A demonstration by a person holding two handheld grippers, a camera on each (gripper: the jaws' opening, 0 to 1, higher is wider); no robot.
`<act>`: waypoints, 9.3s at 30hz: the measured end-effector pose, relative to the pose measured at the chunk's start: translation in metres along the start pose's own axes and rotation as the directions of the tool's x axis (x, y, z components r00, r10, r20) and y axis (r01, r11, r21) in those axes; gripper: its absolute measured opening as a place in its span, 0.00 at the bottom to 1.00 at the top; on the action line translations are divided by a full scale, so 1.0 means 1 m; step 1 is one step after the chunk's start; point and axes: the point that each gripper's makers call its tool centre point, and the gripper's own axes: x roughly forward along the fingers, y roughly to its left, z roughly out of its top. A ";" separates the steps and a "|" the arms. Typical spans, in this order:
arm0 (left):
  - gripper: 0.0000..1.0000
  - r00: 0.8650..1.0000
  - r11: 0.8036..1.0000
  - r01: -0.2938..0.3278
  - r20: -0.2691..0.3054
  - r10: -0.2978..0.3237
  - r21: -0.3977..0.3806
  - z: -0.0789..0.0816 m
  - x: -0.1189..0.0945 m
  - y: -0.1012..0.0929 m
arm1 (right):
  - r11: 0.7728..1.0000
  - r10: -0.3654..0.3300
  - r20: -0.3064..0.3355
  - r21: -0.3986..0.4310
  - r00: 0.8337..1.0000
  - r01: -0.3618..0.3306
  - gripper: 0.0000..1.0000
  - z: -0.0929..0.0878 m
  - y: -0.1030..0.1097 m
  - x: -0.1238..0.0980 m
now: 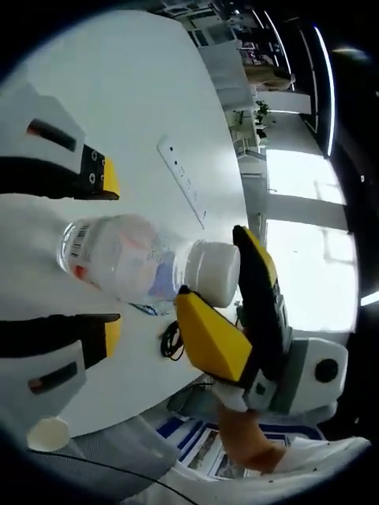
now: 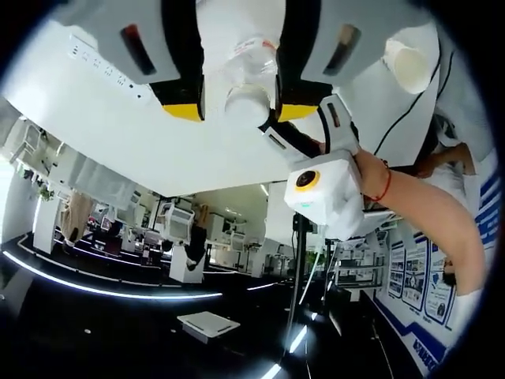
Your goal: Arrange the tabletop items into an orderly group along one side of the table until the central work area is clear of visible clutter.
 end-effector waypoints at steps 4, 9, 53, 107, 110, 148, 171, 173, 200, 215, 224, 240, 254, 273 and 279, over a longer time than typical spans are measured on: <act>0.64 1.000 1.000 -0.011 0.006 0.011 -0.002 0.002 -0.004 0.001 | 1.000 0.003 0.000 0.004 1.000 -0.003 0.40 0.003 0.000 -0.004; 0.68 1.000 1.000 -0.025 0.015 0.025 0.000 0.006 -0.012 0.000 | 1.000 0.010 -0.007 0.004 1.000 -0.010 0.45 0.007 0.001 -0.009; 0.88 0.990 0.992 -0.116 0.075 0.120 -0.058 0.033 -0.108 -0.081 | 0.982 0.127 -0.243 0.164 0.962 -0.088 0.67 -0.010 0.057 -0.070; 0.86 0.966 0.965 -0.240 0.072 0.248 -0.105 -0.022 -0.179 -0.172 | 0.941 0.316 -0.635 0.305 0.705 -0.147 0.00 -0.110 0.178 -0.042; 0.86 0.967 0.966 -0.238 0.069 0.246 -0.105 -0.023 -0.178 -0.173 | 0.939 0.322 -0.637 0.308 0.700 -0.151 0.00 -0.110 0.178 -0.043; 0.86 0.982 0.982 -0.179 0.042 0.182 -0.063 -0.002 -0.137 -0.179 | 0.963 0.269 -0.630 0.185 0.728 -0.196 0.00 -0.066 0.037 -0.076; 0.84 0.976 0.969 -0.211 0.033 0.217 -0.129 -0.008 -0.136 -0.161 | 0.944 0.316 -0.654 0.145 0.688 -0.296 0.00 -0.083 -0.031 -0.030; 0.84 0.975 0.967 -0.214 0.035 0.220 -0.136 -0.008 -0.135 -0.159 | 0.944 0.318 -0.659 0.155 0.682 -0.291 0.00 -0.086 -0.034 -0.027; 0.84 0.973 0.959 -0.220 0.028 0.229 -0.180 -0.017 -0.128 -0.150 | 0.922 0.385 -0.667 0.238 0.638 -0.306 0.00 -0.126 -0.040 -0.009; 0.84 0.974 0.960 -0.215 0.028 0.224 -0.181 -0.018 -0.125 -0.151 | 0.926 0.369 -0.658 0.196 0.656 -0.324 0.11 -0.127 -0.046 -0.009; 0.84 0.975 0.960 -0.215 0.024 0.223 -0.177 -0.018 -0.126 -0.153 | 0.930 0.359 -0.645 0.190 0.674 -0.313 0.20 -0.124 -0.047 -0.014; 0.85 0.976 0.965 -0.209 0.030 0.216 -0.162 -0.009 -0.124 -0.152 | 0.939 0.341 -0.588 0.183 0.734 -0.290 0.35 -0.106 -0.052 -0.021; 0.86 0.978 0.970 -0.201 0.029 0.207 -0.137 0.002 -0.121 -0.150 | 0.946 0.325 -0.516 0.173 0.793 -0.275 0.49 -0.086 -0.043 -0.042; 0.88 0.981 0.978 -0.192 0.010 0.194 -0.082 0.022 -0.116 -0.151 | 0.957 0.271 -0.406 0.209 0.873 -0.200 0.59 -0.068 -0.031 -0.106; 0.88 0.982 0.981 -0.186 0.009 0.187 -0.056 0.033 -0.113 -0.152 | 0.963 0.220 -0.358 0.228 0.908 -0.143 0.61 -0.062 -0.036 -0.134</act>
